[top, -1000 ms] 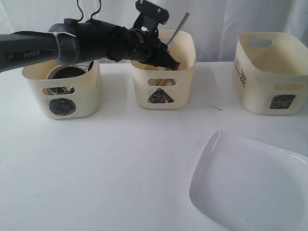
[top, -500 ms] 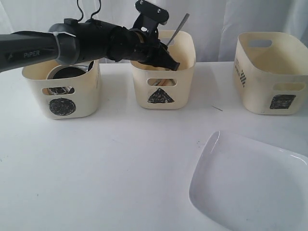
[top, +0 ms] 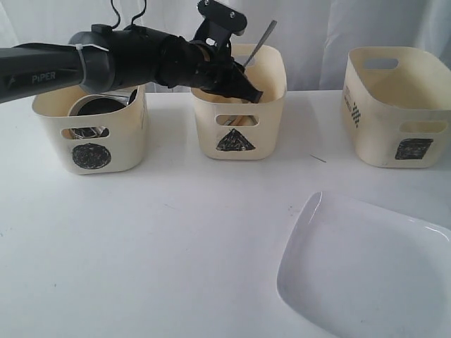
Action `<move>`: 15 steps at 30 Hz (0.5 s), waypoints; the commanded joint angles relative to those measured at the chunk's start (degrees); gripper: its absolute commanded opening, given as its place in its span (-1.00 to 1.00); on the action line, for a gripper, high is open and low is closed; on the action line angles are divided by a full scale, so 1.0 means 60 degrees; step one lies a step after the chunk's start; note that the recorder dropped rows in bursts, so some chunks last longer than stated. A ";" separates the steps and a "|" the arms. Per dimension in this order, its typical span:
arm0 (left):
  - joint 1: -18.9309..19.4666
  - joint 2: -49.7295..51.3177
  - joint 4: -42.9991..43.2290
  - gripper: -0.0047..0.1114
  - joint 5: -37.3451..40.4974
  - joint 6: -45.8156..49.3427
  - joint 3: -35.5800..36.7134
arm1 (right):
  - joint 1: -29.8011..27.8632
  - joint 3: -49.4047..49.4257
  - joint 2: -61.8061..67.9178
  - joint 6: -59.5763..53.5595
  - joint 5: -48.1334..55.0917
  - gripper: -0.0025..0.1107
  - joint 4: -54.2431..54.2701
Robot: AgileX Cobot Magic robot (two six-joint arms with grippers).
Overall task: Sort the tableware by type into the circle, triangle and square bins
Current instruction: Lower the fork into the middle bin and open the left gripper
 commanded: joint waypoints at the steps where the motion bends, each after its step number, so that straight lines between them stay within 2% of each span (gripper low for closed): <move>1: 0.0000 -0.0168 -0.0029 -0.43 -0.0002 -0.0088 -0.0051 | -0.0022 0.0042 -0.0049 -0.0011 -0.0035 -0.96 -0.0060; 15: 0.0000 -0.0245 -0.0029 -0.39 -0.0002 -0.0362 -0.0051 | -0.0022 0.0042 -0.0049 -0.0011 -0.0035 -0.96 -0.0060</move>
